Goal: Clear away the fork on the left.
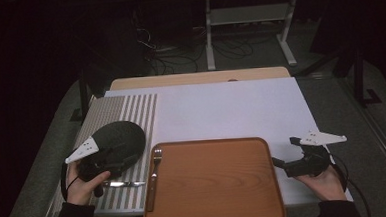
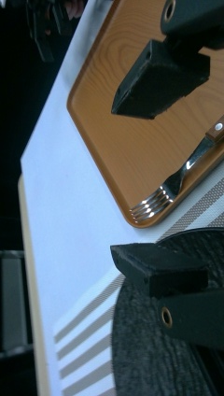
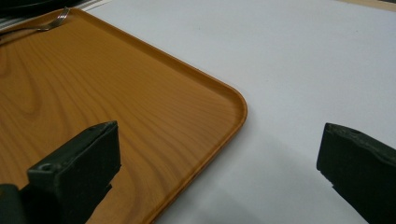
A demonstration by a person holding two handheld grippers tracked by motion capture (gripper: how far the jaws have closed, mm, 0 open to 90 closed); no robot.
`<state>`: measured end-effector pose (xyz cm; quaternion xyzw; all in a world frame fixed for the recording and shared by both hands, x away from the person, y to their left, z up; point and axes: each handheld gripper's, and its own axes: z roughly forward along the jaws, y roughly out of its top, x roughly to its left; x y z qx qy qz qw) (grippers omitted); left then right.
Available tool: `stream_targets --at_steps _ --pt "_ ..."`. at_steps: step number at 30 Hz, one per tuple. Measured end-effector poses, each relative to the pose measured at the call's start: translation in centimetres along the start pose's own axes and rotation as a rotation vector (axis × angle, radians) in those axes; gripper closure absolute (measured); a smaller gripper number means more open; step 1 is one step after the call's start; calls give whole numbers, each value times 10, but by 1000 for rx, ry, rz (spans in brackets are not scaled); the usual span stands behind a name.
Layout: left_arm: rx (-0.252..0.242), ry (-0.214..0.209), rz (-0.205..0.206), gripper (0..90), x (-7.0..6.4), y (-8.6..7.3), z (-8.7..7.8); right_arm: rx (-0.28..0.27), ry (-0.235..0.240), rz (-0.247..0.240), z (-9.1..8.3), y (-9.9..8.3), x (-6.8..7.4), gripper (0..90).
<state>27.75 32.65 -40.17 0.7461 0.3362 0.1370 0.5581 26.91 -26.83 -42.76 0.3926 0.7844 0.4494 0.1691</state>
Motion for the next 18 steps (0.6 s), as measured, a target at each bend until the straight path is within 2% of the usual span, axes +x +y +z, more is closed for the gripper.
stream_targets --at_steps 6,9,14,18 --pt "-63 -20 33 198 -2 -4 -5 3 1 -6 0 0 0 0" --pt "-66 2 6 144 -3 -7 -6 2 1 -6 0 0 0 0" --pt "-66 45 -22 142 -1 -11 -8 1 -1 -7 0 0 0 0" --pt "-59 54 -27 142 1 -13 -9 2 -2 -9 -1 0 0 0"
